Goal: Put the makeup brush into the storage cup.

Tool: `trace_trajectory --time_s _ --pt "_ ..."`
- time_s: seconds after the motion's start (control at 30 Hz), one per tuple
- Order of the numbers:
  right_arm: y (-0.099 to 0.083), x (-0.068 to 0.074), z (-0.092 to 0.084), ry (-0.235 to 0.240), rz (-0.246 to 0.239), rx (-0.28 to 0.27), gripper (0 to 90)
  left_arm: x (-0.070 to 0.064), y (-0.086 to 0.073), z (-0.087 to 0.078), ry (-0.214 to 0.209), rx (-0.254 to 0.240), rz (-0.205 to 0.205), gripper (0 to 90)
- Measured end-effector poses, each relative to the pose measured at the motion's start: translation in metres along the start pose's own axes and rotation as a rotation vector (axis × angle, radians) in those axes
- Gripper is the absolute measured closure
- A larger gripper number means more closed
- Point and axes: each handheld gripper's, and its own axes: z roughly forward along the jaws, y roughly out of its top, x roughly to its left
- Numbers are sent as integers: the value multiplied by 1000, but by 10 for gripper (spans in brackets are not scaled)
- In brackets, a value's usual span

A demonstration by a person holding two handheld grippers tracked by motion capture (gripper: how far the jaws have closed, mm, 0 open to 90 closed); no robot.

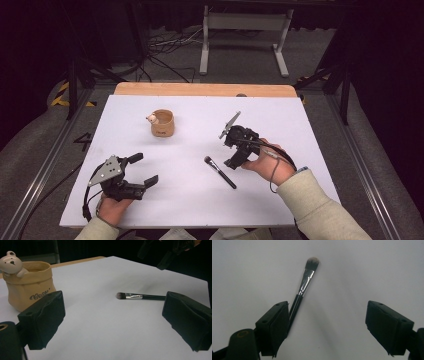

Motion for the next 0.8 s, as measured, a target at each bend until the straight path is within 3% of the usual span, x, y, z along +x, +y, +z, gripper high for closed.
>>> trace_trajectory --time_s 0.37,0.8 --pt "13 6 11 26 -41 101 203 0 0 0 -4 4 -1 53" --pt "15 9 23 40 -57 153 229 1 0 0 -6 8 0 51"
